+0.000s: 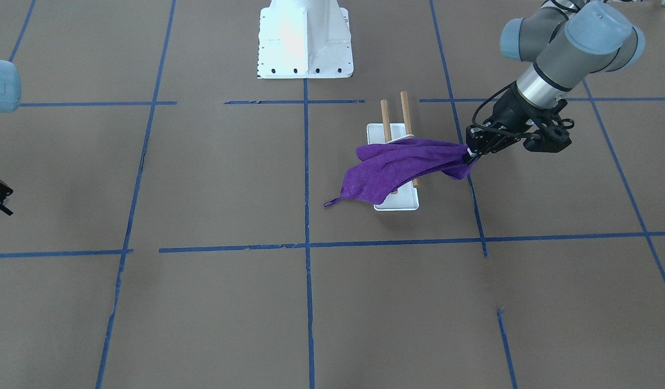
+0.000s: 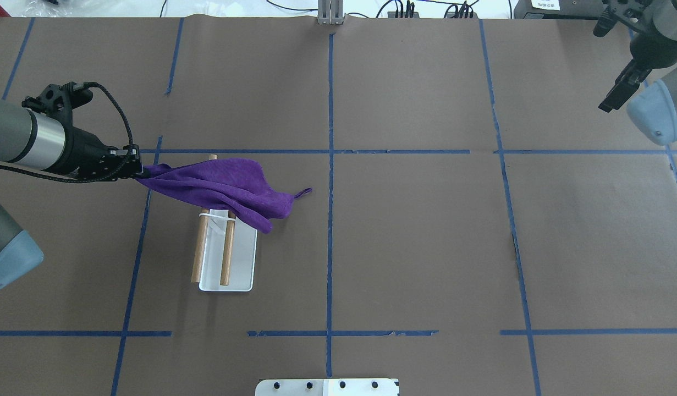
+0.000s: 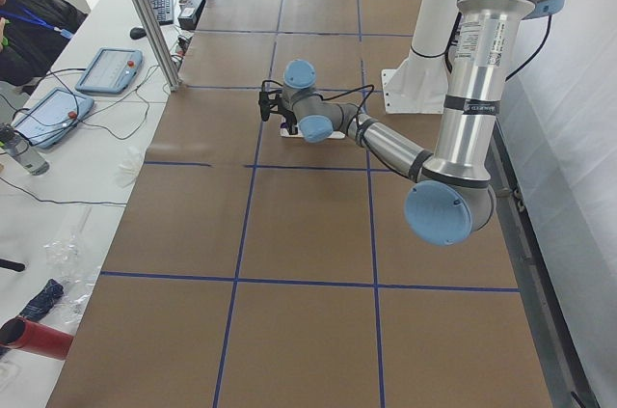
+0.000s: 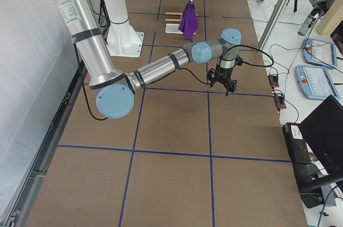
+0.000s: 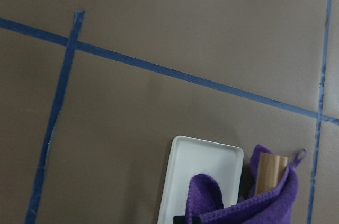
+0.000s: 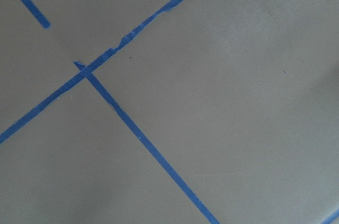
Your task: Hang towel on rack
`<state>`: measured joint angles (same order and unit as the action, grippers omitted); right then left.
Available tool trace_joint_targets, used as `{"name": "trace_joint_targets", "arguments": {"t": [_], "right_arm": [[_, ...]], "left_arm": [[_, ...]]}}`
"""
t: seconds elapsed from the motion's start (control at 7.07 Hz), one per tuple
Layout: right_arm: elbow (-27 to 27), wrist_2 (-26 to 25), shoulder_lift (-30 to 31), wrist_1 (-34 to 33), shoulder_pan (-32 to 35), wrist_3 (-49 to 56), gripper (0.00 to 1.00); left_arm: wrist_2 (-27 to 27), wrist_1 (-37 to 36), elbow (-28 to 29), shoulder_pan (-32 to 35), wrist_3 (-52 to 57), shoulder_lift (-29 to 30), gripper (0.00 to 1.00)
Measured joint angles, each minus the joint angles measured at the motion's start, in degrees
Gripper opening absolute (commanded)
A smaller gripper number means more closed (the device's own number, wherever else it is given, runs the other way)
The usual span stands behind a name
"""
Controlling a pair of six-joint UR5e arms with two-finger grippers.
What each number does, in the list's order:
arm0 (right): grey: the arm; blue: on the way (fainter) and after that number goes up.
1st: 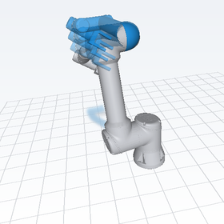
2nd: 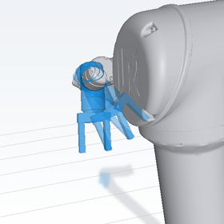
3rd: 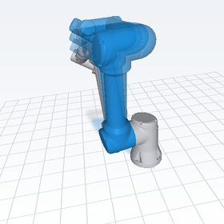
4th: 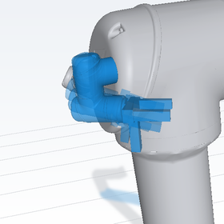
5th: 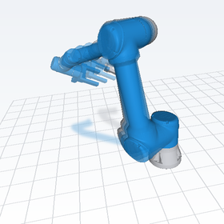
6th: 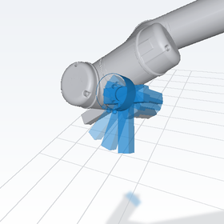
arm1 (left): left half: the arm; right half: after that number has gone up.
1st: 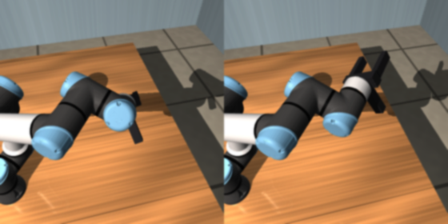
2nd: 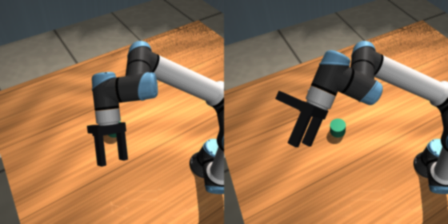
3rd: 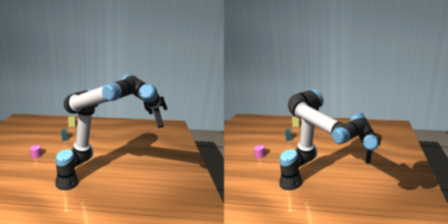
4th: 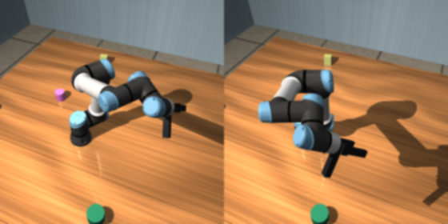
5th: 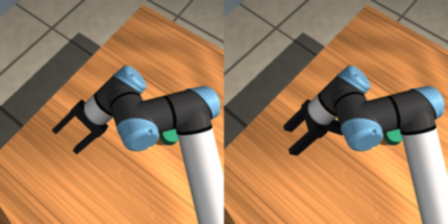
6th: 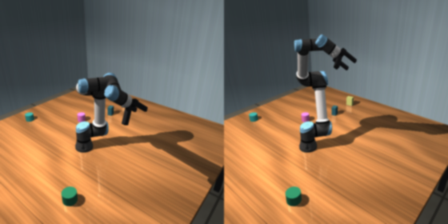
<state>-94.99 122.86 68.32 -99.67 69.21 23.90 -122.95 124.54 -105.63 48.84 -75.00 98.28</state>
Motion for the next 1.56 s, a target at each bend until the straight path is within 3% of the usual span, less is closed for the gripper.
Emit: {"name": "trace_joint_targets", "arguments": {"t": [0.14,0.28,0.57,0.85,1.27,1.56], "right_arm": [[0.0,0.0,0.1,0.0,0.2,0.3,1.00],[0.1,0.0,0.1,0.0,0.4,0.5,1.00],[0.1,0.3,0.5,-0.1,0.9,0.6,1.00],[0.9,3.8,2.9,-0.1,4.3,0.2,1.00],[5.1,7.3,9.3,-0.1,13.9,-0.2,1.00],[7.1,8.9,14.7,-0.1,20.0,-0.3,1.00]], "left_arm": [[0.1,0.1,0.7,0.1,0.4,-0.1,0.00],[0.1,0.1,1.1,0.1,0.5,-0.1,0.99],[0.6,0.0,1.6,0.3,2.1,-0.2,1.00],[0.9,-0.4,1.7,2.2,12.4,-2.3,1.00],[0.5,-4.9,1.9,11.7,43.3,-9.2,1.00],[-0.5,-15.9,2.2,22.7,65.5,-10.9,1.00]]}}
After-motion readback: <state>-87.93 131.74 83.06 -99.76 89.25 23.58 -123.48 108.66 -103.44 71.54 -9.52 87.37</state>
